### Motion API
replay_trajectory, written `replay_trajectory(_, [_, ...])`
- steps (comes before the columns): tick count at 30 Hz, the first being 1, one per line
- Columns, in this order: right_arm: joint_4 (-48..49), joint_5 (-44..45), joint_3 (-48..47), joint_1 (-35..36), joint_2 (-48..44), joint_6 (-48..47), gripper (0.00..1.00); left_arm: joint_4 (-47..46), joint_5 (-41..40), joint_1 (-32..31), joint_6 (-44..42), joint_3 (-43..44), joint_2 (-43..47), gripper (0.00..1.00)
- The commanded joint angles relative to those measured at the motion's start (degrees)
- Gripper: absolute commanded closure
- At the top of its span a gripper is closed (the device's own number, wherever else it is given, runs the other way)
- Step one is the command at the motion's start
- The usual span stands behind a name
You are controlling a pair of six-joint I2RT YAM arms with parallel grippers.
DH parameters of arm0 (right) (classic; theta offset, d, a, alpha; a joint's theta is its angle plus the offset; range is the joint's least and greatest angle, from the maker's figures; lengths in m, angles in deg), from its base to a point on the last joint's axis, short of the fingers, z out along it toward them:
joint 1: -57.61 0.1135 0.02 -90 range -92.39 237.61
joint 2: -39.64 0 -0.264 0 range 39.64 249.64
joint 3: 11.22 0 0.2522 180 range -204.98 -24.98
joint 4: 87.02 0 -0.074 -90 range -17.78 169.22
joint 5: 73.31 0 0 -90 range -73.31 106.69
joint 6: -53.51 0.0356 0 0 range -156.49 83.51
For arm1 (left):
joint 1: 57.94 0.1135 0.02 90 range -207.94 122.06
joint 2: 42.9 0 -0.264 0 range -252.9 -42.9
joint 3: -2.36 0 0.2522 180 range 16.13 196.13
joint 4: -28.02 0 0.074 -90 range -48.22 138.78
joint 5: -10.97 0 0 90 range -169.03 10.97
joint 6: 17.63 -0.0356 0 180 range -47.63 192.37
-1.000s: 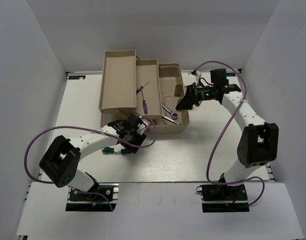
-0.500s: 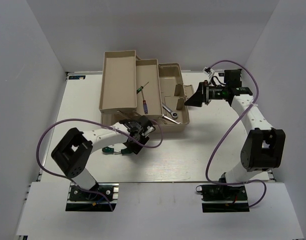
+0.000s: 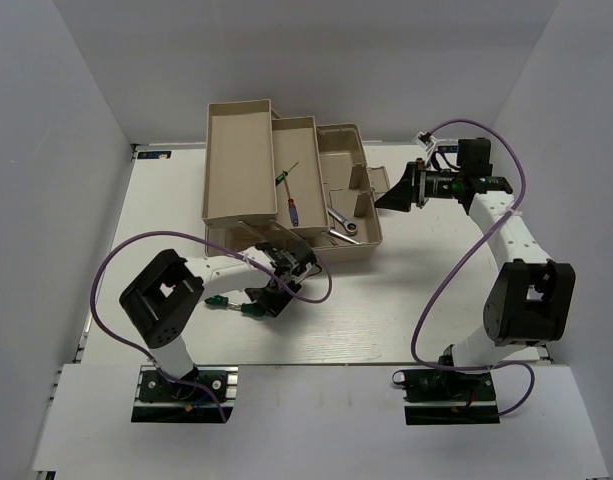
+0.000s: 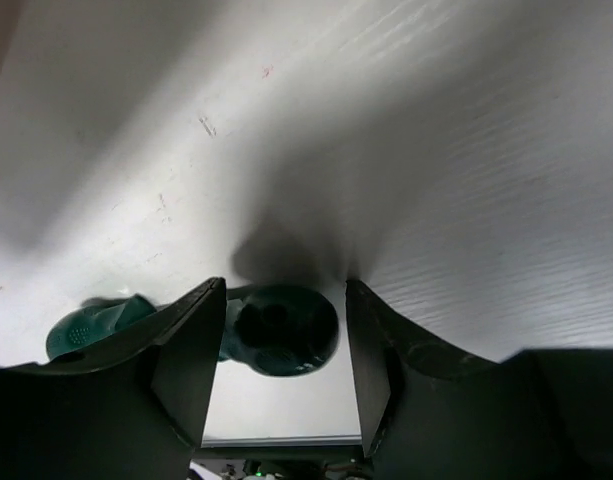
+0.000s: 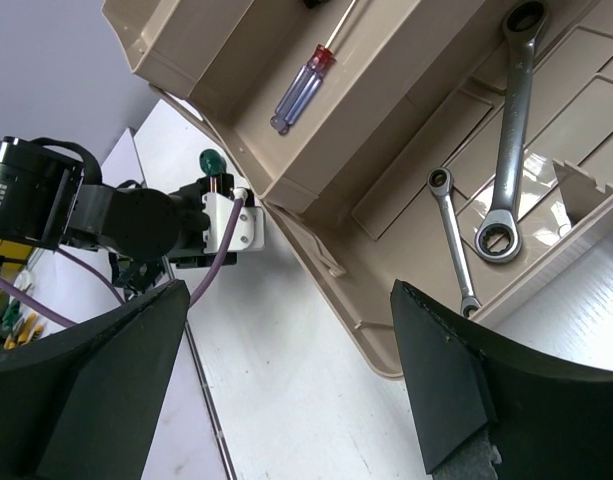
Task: Sort the tools into containers
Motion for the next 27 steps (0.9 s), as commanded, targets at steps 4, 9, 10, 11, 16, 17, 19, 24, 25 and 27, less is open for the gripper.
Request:
replay_trajectory(4, [2.68,-2.32,0.82,-0.64,-2.83,0.95,0.13,2.37,1.42,-0.03,1.18,-1.00,0.17,0.38])
replay_trajectory(9, [3.21,-2.41,1.88,-0.73,-3.53,0.86,0.13,2.90,0.90,-0.03,1.70,-1.00,-0.35,0.38])
replay_trajectory(10, [3.38,-2.41,1.88,-0.82,-3.62,0.86,0.13,2.90,0.38,-0.03,1.70,-1.00,-0.35,0.41])
replay_trajectory(11, [3.30,-2.41,2.06,-1.08,-3.71,0.86,0.13,2.90,0.37,-0.03,1.70,-1.00,-0.35,0.45])
replay_trajectory(16, [3.38,-2.49,3.02,-0.82,-4.85,0.86,0.13,2.90,-0.16,-0.03,1.70,-0.48,0.17,0.66])
replay_trajectory(17, [3.30,-2.58,3.20,-0.82,-4.68,0.86,0.13,2.90,-0.16,-0.03,1.70,-0.47,0.70,0.68])
replay_trajectory(19, [3.38,-2.32,3.81,-0.99,-5.38,0.86,0.13,2.90,-0.16,-0.03,1.70,0.23,0.70,0.72])
replay_trajectory(24, [1.45,-2.15,4.25,-0.90,-6.08,-0.98,0.13,4.04,2.03,-0.03,1.70,5.50,3.33,0.81])
replay_trajectory(25, [1.19,-2.14,4.25,-0.82,-6.26,-1.68,0.13,4.04,3.61,-0.56,1.09,6.38,5.08,0.84])
replay_trajectory(27, [0.92,-1.71,4.87,-0.73,-6.61,-1.86,0.13,4.04,5.63,-1.17,-0.66,9.10,7.11,0.86])
